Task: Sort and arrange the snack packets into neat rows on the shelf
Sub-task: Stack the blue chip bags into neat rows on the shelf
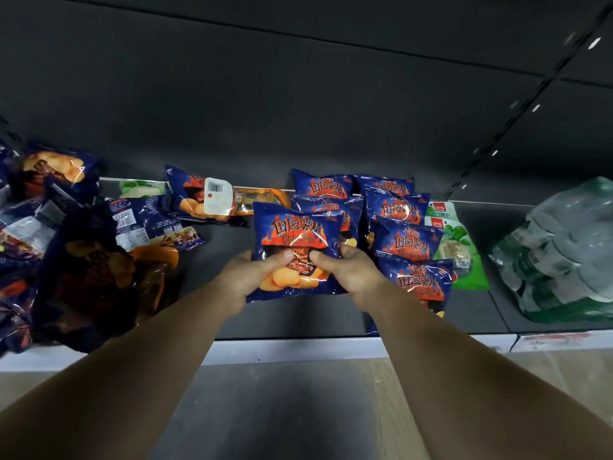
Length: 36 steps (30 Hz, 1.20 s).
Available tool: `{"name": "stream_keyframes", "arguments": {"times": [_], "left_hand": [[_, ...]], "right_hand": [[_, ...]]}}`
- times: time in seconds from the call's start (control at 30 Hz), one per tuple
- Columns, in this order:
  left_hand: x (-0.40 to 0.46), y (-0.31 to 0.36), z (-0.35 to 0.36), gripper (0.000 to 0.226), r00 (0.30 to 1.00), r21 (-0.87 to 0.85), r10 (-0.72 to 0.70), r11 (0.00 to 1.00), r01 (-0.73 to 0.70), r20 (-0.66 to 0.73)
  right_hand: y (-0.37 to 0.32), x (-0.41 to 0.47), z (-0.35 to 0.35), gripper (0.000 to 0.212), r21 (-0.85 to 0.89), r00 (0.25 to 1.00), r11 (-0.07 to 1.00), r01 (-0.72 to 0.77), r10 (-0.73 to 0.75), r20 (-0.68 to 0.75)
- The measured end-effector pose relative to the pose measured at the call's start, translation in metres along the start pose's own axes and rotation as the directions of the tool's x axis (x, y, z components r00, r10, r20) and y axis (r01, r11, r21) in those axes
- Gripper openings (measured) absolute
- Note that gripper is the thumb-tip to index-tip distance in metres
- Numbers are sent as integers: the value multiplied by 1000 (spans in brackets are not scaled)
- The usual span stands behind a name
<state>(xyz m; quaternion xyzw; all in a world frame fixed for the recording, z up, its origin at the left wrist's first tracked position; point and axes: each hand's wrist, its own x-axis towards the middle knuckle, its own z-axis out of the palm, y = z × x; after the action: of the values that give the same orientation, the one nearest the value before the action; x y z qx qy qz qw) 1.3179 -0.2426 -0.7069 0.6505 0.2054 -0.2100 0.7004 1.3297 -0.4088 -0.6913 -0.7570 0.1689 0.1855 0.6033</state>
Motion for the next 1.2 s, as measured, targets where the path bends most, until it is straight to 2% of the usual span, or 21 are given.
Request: {"name": "stream_keyframes", "arguments": {"times": [0.07, 0.13, 0.27, 0.43, 0.53, 0.63, 0.8, 0.9, 1.0, 1.1, 1.2], "left_hand": [[3, -9, 5, 24, 998, 9, -59, 998, 58, 15], [9, -18, 12, 21, 996, 104, -86, 991, 84, 15], [27, -32, 28, 32, 998, 198, -66, 978, 68, -16], [41, -43, 49, 31, 992, 279, 18, 960, 16, -122], [43, -45, 56, 36, 981, 327, 80, 945, -18, -178], [41, -46, 60, 36, 972, 369, 131, 928, -51, -194], [38, -46, 62, 39, 968, 395, 147, 917, -56, -205], [38, -47, 64, 43, 969, 397, 148, 916, -59, -196], [35, -45, 65, 46, 973, 405, 144, 913, -59, -183], [32, -43, 65, 47, 976, 406, 136, 912, -56, -170], [29, -40, 61, 43, 975, 403, 138, 913, -58, -172]], "right_hand": [[9, 2, 0, 27, -106, 997, 994, -39, 32, -75], [16, 6, -3, 31, -222, 985, 970, -100, 64, -161], [18, 6, -9, 42, -467, 961, 856, -221, 110, -253], [13, 2, -3, 56, -596, 941, 758, -264, 65, -332], [15, 5, 2, 78, -619, 936, 735, -278, 63, -345], [18, 5, 5, 100, -726, 945, 635, -263, 18, -327], [15, -2, 7, 89, -910, 962, 374, -182, -123, -243], [15, -4, 5, 82, -944, 961, 285, -167, -165, -220], [15, -4, 1, 78, -946, 958, 293, -138, -203, -203], [14, -4, 0, 78, -926, 949, 364, -101, -245, -199], [8, -7, 8, 70, -912, 940, 410, -4, -309, -143]]}}
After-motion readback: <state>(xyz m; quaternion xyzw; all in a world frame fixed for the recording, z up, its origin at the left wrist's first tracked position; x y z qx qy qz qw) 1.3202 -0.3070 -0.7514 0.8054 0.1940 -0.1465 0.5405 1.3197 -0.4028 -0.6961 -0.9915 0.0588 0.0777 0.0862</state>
